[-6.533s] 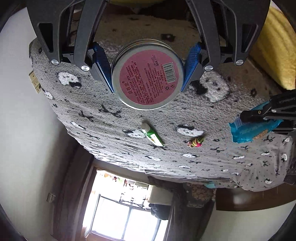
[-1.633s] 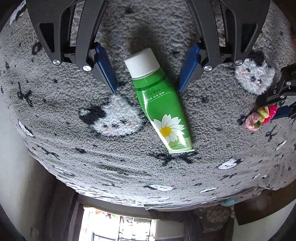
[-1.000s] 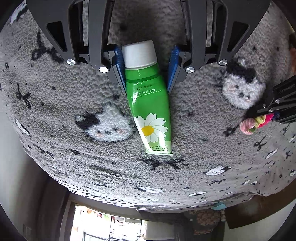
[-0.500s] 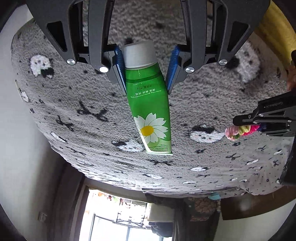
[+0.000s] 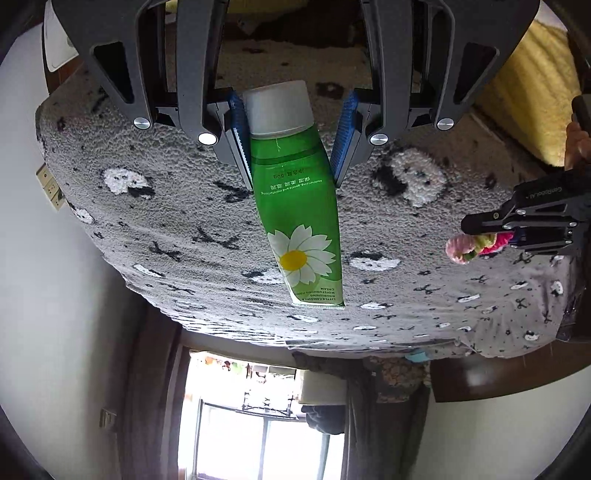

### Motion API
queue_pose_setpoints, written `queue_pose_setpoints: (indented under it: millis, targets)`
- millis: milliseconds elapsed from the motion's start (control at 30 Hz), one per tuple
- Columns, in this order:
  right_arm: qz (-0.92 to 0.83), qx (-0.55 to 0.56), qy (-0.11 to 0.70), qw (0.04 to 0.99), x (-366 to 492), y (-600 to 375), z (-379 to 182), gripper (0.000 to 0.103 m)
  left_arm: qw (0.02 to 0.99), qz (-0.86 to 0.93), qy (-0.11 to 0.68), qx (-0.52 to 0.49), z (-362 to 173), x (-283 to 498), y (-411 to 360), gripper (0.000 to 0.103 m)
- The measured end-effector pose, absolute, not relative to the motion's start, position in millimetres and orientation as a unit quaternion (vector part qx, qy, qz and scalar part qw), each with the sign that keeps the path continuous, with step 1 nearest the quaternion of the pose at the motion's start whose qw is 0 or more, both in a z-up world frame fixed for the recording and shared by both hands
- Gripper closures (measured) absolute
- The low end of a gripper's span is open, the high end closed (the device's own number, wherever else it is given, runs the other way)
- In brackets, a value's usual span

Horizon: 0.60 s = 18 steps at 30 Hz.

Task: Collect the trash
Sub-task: 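Lift the knitted toy and green tube and lower them below the bed edge toward the bin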

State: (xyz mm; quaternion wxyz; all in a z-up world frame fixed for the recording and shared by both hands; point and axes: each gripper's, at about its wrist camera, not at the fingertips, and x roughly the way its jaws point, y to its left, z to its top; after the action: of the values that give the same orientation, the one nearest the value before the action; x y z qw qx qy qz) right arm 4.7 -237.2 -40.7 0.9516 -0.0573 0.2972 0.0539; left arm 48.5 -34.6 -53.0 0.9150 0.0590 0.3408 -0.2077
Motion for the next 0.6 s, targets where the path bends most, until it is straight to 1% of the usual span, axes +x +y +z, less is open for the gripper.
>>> queue_pose_setpoints:
  millis: [133,233,600]
  targets:
    - [0.058,-0.058,0.288,0.954,-17.4,-235.5,-39.4,0.062,0.917,-0.210,0.332,0.064,-49.4,24.2,-33.8,0.082]
    - [0.068,-0.057,0.290,0.953,-29.8,-231.3,-43.5,0.062,0.915,-0.212,0.338,0.067,-56.1,11.2,-33.5,0.082]
    - [0.112,-0.049,0.335,0.934,-43.3,-203.2,-84.5,0.062,0.891,-0.205,0.402,0.050,-115.4,-16.3,-18.1,0.082]
